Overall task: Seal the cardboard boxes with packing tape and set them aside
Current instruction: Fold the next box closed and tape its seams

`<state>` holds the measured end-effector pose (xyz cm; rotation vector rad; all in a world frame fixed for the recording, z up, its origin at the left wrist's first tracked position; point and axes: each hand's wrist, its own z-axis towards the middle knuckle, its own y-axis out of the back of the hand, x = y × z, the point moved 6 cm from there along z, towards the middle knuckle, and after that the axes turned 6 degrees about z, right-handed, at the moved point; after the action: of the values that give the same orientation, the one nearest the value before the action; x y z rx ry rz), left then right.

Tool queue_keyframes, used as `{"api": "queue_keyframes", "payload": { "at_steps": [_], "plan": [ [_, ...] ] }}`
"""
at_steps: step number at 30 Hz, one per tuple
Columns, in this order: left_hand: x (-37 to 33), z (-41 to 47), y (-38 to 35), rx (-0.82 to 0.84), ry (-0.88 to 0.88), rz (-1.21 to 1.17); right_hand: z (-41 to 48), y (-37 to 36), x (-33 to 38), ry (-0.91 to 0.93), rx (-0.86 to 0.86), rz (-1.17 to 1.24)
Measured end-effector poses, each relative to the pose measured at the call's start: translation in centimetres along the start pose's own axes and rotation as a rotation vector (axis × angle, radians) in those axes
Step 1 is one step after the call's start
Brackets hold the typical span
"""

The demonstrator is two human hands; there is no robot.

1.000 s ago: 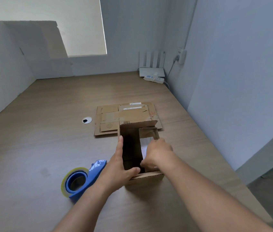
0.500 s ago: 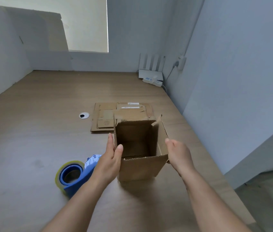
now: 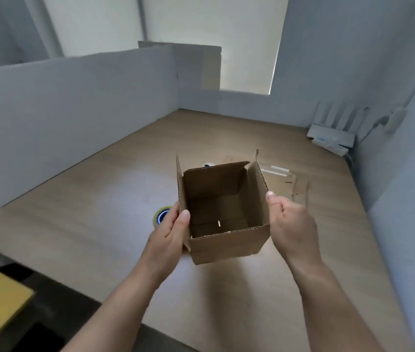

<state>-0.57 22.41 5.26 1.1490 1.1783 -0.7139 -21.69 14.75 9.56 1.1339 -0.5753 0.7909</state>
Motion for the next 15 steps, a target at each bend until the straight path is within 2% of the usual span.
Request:
{"api": "queue_keyframes", "payload": {
  "at_steps": [8, 15],
  "plan": [
    [0.7, -9.3, 7.7, -0.383, 0.163, 0.103, -4.2, -7.2, 5.4, 0.157, 0.311, 0.152],
    [3.1, -16.1, 13.8, -0.547, 0.259, 0.116, -9.8, -12.2, 11.5, 0.252, 0.519, 0.181]
  ]
}}
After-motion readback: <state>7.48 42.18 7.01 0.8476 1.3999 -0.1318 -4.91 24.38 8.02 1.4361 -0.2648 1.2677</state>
